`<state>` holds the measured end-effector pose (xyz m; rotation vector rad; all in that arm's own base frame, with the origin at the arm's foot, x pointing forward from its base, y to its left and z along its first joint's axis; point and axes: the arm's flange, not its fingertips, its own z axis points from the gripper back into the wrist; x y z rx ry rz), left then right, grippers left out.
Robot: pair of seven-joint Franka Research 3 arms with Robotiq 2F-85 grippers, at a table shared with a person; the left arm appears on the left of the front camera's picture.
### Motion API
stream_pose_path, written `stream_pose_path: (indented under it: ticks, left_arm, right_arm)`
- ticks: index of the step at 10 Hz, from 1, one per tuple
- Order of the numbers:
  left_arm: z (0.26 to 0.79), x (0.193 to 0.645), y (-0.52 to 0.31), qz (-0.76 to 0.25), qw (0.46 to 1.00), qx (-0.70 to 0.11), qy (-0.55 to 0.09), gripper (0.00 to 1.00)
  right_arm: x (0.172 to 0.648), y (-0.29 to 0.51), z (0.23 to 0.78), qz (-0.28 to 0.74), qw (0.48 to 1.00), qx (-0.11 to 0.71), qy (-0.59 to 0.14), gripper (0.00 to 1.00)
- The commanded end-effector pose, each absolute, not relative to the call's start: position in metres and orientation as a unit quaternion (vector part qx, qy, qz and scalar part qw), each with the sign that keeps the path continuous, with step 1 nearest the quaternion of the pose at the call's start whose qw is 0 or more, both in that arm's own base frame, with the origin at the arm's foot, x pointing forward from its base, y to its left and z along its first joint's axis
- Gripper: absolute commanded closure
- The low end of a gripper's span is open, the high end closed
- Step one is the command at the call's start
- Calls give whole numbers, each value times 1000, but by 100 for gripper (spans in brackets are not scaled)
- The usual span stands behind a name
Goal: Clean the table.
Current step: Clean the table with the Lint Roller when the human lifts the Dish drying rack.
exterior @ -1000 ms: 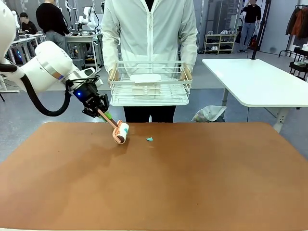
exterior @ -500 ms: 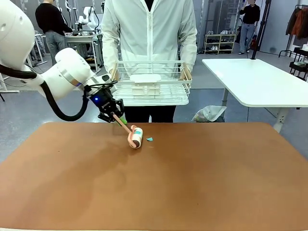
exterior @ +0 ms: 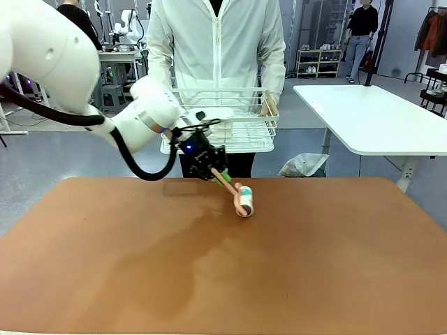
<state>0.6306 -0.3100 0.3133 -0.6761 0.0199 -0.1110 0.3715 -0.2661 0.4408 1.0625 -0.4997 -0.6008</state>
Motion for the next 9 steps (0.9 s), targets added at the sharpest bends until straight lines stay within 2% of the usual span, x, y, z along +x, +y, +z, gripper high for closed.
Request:
stream_pose_path:
  ticks: [1, 5, 9]
  left_arm:
    - [307, 635, -338, -51, 945, -323, 19, 79]
    - [325, 629, -349, -63, 940, -333, 17, 79]
    - [410, 596, -321, -78, 924, -372, -28, 79]
  right_arm:
    - [372, -266, 443, -275, 786, 499, -241, 0]
    - [372, -266, 443, -275, 786, 499, -241, 0]
    - [372, -266, 443, -275, 786, 499, -241, 0]
